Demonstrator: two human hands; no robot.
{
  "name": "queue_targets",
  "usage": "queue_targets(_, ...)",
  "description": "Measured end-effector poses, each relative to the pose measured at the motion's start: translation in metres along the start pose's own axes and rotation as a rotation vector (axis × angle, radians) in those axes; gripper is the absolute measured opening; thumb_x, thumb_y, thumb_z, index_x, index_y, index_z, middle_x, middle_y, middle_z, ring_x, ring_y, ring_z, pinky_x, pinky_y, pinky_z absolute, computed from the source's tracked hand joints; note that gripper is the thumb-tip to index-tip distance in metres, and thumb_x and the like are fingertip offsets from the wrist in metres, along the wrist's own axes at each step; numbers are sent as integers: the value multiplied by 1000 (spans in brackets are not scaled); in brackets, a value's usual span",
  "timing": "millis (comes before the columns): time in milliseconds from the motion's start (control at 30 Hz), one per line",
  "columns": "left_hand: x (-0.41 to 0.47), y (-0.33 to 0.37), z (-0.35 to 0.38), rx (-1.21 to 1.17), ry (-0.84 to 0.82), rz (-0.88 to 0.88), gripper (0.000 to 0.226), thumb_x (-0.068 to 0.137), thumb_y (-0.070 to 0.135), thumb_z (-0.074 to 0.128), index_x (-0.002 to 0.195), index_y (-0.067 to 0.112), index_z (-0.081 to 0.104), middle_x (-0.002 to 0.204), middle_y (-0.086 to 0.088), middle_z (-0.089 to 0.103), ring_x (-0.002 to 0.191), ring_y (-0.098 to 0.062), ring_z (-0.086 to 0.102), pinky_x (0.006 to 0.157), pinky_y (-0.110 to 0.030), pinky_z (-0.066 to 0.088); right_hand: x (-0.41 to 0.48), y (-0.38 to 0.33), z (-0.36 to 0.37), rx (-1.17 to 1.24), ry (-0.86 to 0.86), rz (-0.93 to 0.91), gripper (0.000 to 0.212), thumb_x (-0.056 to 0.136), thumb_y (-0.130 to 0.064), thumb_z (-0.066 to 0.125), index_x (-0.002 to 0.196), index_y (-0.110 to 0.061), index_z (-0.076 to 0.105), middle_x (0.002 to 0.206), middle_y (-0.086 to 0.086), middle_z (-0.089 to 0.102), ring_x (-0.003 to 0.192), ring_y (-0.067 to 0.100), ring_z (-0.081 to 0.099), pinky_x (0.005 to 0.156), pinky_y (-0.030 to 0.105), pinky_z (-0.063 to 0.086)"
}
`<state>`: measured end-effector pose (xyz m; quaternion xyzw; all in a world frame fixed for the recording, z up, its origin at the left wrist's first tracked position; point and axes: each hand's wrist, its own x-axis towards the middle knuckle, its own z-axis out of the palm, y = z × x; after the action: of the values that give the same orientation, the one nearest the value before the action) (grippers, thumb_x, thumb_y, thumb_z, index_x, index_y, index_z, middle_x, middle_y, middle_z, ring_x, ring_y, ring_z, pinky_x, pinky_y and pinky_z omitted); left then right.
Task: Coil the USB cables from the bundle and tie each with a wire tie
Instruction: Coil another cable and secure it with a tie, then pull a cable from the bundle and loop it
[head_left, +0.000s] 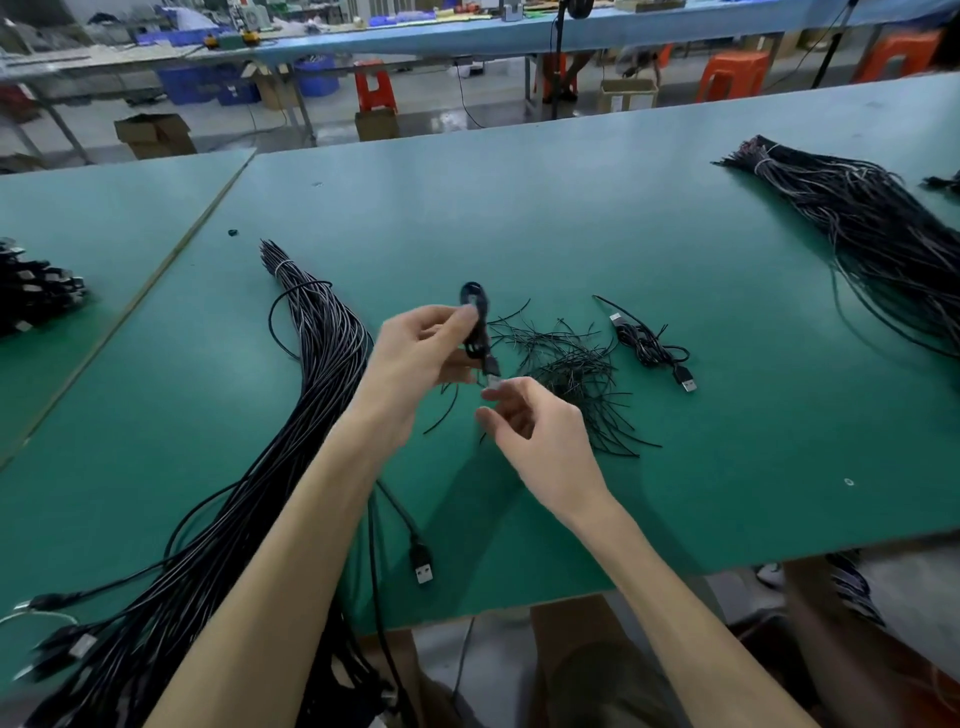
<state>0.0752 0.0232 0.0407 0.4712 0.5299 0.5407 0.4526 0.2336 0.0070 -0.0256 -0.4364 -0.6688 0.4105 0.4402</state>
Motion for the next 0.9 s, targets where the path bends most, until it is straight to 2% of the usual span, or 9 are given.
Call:
queue_targets(133, 21, 7, 47, 119, -123, -123, 27, 99, 21, 69, 101, -6, 69, 75, -13, 75, 59, -18, 72, 58, -23, 59, -1, -5, 4, -76, -58, -38, 2, 97, -12, 66, 97, -14, 66, 70, -4, 59, 59, 5, 49, 59, 16, 40)
queue_targets(233, 41, 2, 90, 236, -180, -184, 24, 97, 21, 71, 96, -3, 69, 86, -19, 76, 65, -23, 76, 60, -30, 63, 0, -4, 4, -219, -79, 1, 23, 94, -11, 63, 78, -20, 50, 67, -8, 51, 55, 2, 48, 52, 15, 35)
queue_targets(367, 70, -6, 128, 447, -229, -201, 35, 95, 27, 74, 99, -8, 68, 82, -17, 75, 63, -24, 75, 58, -34, 63, 1, -4, -4, -81, -50, 54, 26, 90, -6, 62, 77, -23, 46, 68, -4, 54, 55, 2, 49, 49, 14, 37)
queue_targets(433, 78, -11, 139, 483, -223, -194, 38, 96, 26, 73, 101, -11, 66, 77, -17, 75, 58, -22, 74, 57, -35, 64, -3, -8, -3, -38, -85, -27, 15, 84, -1, 57, 74, -11, 50, 66, 3, 52, 59, 4, 41, 50, 24, 37)
queue_targets(500, 83, -17, 146, 506, -218, -199, 37, 96, 23, 73, 105, -12, 63, 76, -19, 74, 59, -25, 75, 60, -39, 65, -6, -7, -1, 36, -104, -76, 4, 83, 3, 55, 82, 7, 55, 74, 20, 59, 65, 24, 47, 61, 48, 47)
queue_targets(533, 84, -19, 149, 507, -219, -204, 38, 96, 21, 73, 107, -12, 61, 75, -20, 73, 60, -26, 75, 62, -40, 65, -6, -5, -2, 51, -95, -81, 7, 83, 3, 55, 85, 9, 56, 76, 22, 61, 67, 32, 48, 64, 51, 48)
queue_targets(667, 89, -23, 152, 362, -232, -240, 28, 92, 9, 76, 105, -9, 59, 72, -23, 73, 59, -27, 75, 61, -36, 65, -4, -6, -5, 111, -55, -33, 6, 81, -8, 54, 79, -6, 60, 71, 2, 65, 64, 14, 51, 64, 43, 51)
queue_targets(800, 85, -21, 149, 263, -257, -246, 24, 92, -5, 71, 113, -9, 58, 89, -28, 74, 70, -28, 78, 66, -30, 64, -3, -9, -6, 82, -60, 6, 10, 83, -8, 57, 83, -12, 66, 79, -3, 70, 70, 20, 63, 66, 38, 55)
queue_targets(900, 78, -20, 149, 221, -353, -247, 31, 96, -10, 62, 127, -12, 57, 115, -31, 69, 92, -34, 77, 80, -35, 64, -2, -10, -6, 52, -97, 27, 20, 82, -12, 53, 65, -24, 53, 59, -10, 58, 54, 6, 42, 50, 27, 40)
